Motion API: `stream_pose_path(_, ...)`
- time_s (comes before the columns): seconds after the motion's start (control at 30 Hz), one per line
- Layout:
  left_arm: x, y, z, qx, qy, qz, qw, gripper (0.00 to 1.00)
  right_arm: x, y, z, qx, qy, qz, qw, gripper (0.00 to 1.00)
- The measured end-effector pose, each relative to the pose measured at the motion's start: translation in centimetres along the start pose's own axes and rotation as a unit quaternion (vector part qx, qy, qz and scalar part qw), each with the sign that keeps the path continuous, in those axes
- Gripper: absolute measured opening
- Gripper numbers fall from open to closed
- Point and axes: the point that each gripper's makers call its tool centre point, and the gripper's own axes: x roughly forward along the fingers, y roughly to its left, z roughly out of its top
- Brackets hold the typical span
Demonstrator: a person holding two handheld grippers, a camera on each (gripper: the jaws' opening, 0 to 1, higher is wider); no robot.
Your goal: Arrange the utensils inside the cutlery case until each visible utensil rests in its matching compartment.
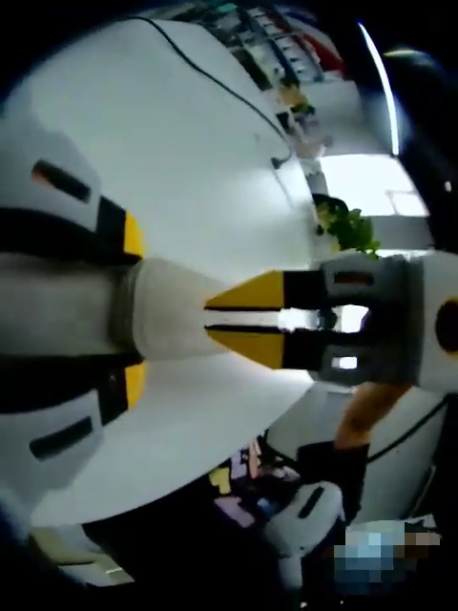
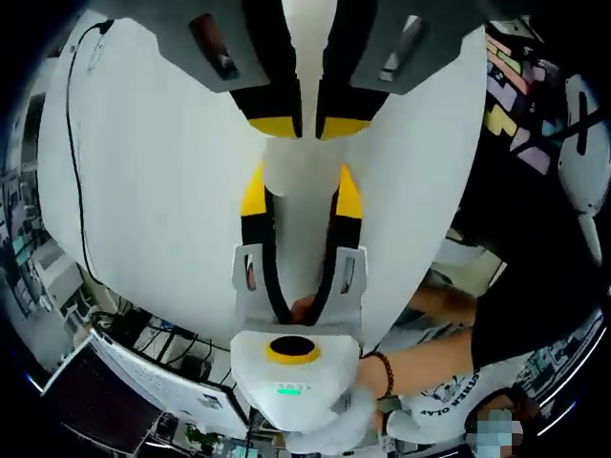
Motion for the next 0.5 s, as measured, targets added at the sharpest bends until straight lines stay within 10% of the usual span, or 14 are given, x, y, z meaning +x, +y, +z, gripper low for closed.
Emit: stream_pose_path(0.5,-0.4,0.7,0.0,-0.002,-0.016,0.002,0.9999,0.39,1.2,0.4,1.0,0.047,0.045,0.009,0.9978,0.01)
